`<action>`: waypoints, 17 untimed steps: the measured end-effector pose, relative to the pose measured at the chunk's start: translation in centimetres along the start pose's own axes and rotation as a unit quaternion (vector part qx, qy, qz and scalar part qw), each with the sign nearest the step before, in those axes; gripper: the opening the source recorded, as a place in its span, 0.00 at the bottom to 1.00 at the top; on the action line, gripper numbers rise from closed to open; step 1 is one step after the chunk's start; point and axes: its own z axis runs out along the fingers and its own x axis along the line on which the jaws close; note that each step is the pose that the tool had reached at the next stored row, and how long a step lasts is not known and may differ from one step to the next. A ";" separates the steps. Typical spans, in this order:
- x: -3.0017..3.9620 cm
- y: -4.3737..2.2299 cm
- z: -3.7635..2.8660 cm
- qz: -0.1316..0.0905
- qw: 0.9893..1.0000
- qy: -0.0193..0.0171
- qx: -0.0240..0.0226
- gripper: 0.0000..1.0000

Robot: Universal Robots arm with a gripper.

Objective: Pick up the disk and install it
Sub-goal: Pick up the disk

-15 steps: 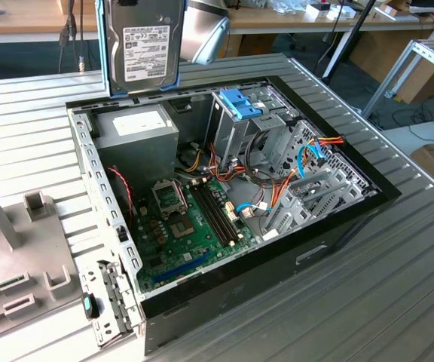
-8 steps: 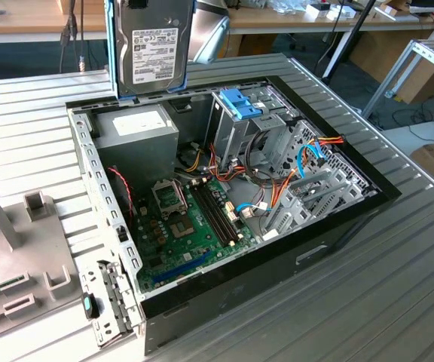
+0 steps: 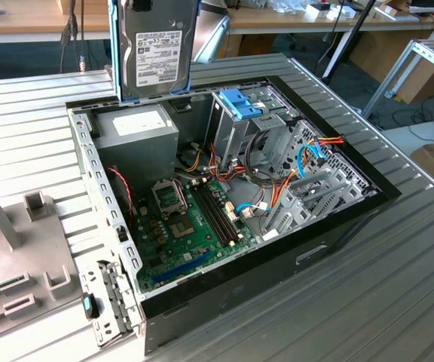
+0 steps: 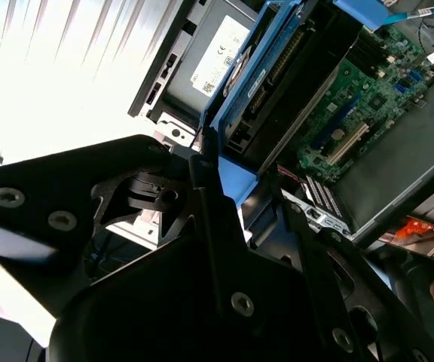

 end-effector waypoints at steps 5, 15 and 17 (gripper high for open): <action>0.57 -0.06 -0.01 0.000 1.000 0.000 0.000 0.36; 0.94 -0.10 -0.01 0.000 1.000 0.000 0.000 0.36; 0.94 -0.10 -0.01 0.000 1.000 0.000 0.000 0.36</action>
